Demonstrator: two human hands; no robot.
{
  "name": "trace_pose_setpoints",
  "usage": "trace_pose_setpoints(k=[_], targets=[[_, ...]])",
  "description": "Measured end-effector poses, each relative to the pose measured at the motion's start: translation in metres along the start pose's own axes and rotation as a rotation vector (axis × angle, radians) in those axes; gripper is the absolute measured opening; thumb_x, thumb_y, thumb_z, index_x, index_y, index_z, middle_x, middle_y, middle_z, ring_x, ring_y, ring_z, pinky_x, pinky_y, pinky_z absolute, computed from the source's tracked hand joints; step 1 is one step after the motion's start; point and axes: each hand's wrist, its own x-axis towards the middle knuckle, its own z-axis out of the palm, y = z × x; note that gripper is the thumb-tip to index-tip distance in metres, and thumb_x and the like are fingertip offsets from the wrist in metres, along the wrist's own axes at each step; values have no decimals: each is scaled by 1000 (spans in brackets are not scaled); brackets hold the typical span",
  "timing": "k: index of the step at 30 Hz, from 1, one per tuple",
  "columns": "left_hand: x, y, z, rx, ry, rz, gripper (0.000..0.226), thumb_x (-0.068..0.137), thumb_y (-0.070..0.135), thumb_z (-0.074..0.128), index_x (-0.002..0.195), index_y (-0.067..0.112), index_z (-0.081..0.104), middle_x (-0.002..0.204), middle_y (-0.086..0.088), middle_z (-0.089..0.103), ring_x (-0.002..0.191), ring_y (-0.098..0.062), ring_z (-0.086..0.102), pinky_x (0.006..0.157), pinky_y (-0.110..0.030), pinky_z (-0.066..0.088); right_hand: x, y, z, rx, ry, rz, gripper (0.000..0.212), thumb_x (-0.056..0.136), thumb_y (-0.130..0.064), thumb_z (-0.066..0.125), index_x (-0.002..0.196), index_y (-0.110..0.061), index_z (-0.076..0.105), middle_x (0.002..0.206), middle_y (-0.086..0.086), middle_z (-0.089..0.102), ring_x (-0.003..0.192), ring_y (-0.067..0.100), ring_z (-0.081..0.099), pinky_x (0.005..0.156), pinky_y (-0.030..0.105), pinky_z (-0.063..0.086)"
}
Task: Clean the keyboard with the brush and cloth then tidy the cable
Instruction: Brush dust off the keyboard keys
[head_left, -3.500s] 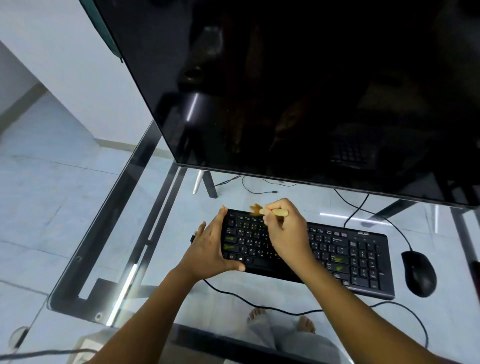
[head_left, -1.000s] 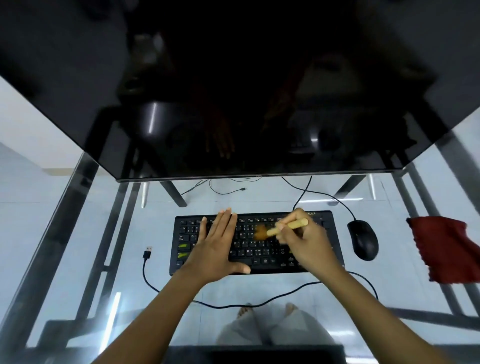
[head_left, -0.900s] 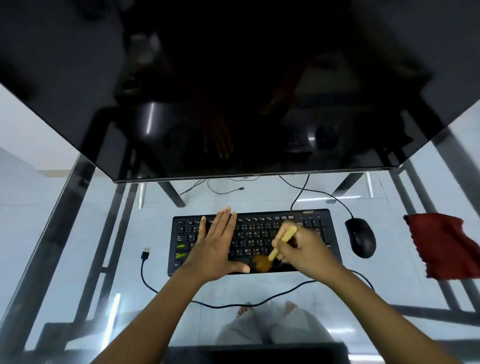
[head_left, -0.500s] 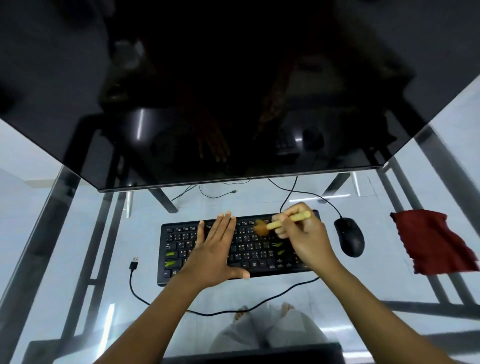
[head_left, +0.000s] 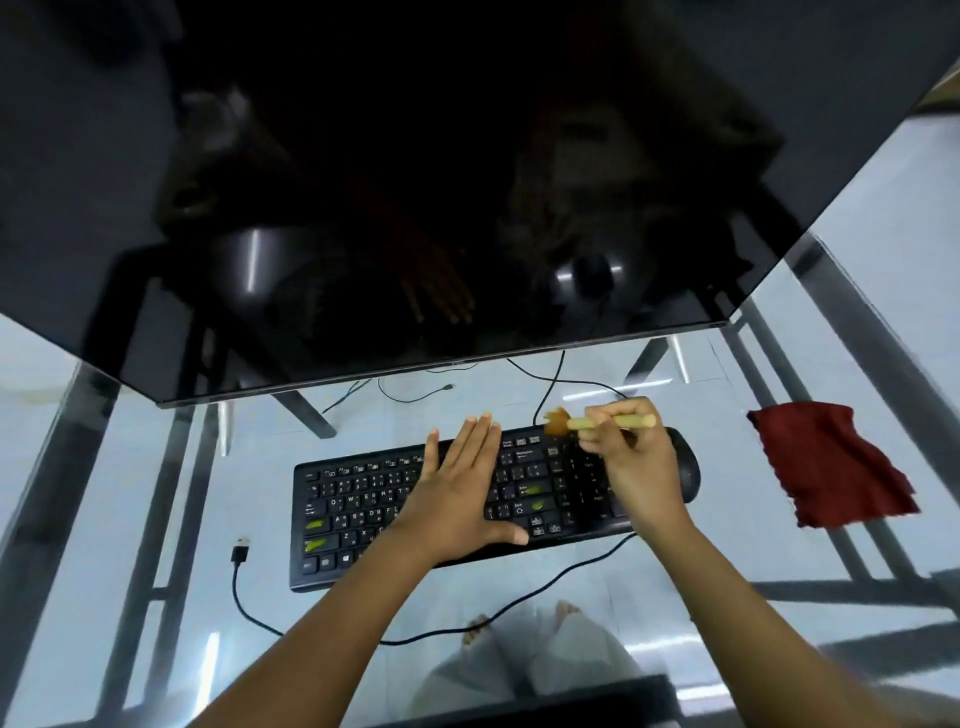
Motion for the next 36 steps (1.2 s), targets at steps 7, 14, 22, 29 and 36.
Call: trace_pose_setpoints(k=[7,14,22,29,36], targets=[[10,15,9,9,-36,31,129,68,78,59,150,17,-19,159,0,-21,144,-13,-24,117,-52,-12,1,7,-22,-201,63,-64,2,94,-13,58,92,-13,59,81,-2,72,76,15,70,75,26,56],[10,16,12,49,-41,19,131,67,77,61,149,15,-20,158,0,-25,143,-14,-26,117,-51,-11,-6,9,-41,-207,61,-94,7,94,-9,56,88,-11,57,80,6,70,72,20,69,68,25,56],[9,16,13,43,-23,10,131,65,79,60,150,17,-18,158,3,-22,143,-12,-25,118,-49,-11,-5,1,-47,-193,-2,-50,11,95,-6,52,87,-8,59,73,3,72,61,14,69,61,24,56],[9,14,14,38,-4,12,131,64,81,58,150,20,-19,158,6,-24,142,-9,-25,118,-47,-11,-14,4,-52,-249,12,-118,9,95,-11,54,86,-12,57,74,2,70,63,14,68,62,23,54],[9,14,14,35,-8,14,131,64,82,57,149,20,-19,156,8,-26,142,-8,-26,118,-47,-10,-21,13,-56,-302,42,-142,9,94,-10,55,87,-15,58,76,1,69,69,15,67,64,22,53]])
